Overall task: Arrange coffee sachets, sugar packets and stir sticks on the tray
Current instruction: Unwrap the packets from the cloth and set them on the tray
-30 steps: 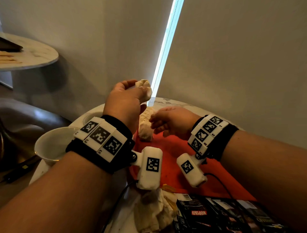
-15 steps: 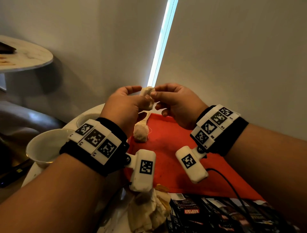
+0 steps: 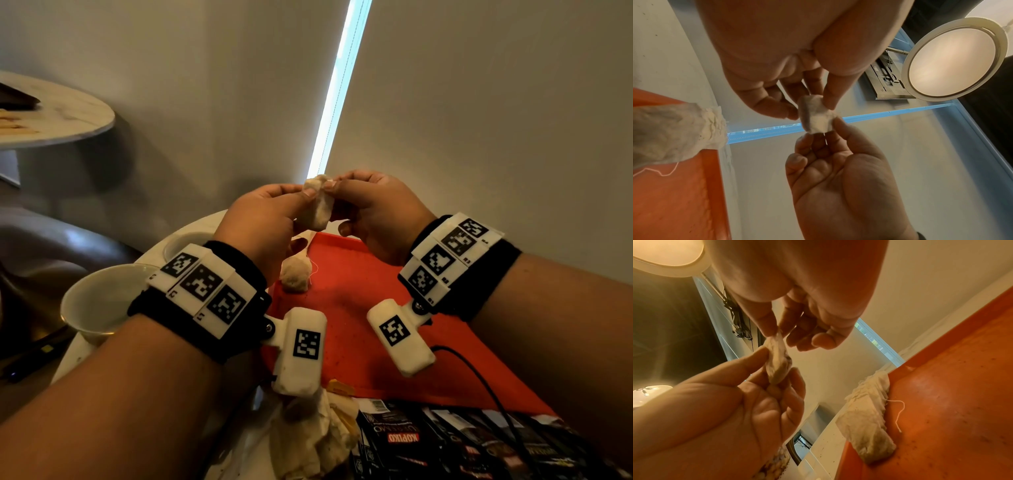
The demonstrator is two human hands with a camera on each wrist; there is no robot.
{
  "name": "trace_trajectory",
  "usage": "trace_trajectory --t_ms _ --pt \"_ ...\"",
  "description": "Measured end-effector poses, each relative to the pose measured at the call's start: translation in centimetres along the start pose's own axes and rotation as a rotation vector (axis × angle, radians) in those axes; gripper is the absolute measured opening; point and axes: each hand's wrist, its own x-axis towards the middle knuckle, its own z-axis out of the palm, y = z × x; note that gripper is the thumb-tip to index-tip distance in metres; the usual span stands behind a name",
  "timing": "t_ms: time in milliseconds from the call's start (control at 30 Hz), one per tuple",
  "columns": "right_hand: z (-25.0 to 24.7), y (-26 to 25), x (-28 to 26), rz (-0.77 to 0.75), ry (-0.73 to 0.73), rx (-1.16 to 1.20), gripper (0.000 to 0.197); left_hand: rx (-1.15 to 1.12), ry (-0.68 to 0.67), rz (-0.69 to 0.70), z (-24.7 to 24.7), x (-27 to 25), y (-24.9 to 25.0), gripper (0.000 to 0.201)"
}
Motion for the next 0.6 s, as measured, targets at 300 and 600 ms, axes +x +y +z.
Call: trace_trajectory --t_ms 300,600 --pt "-0.1 0.2 -0.5 -0.01 -0.007 -0.042 0.003 0.032 0.002 -0.008 -0.3 0.0 0.1 0.021" --pt "-0.4 2.0 0.0 0.121 0.006 -0.113 0.004 -0.075 0.144 -0.035 -0.5 0.6 0.8 0.009"
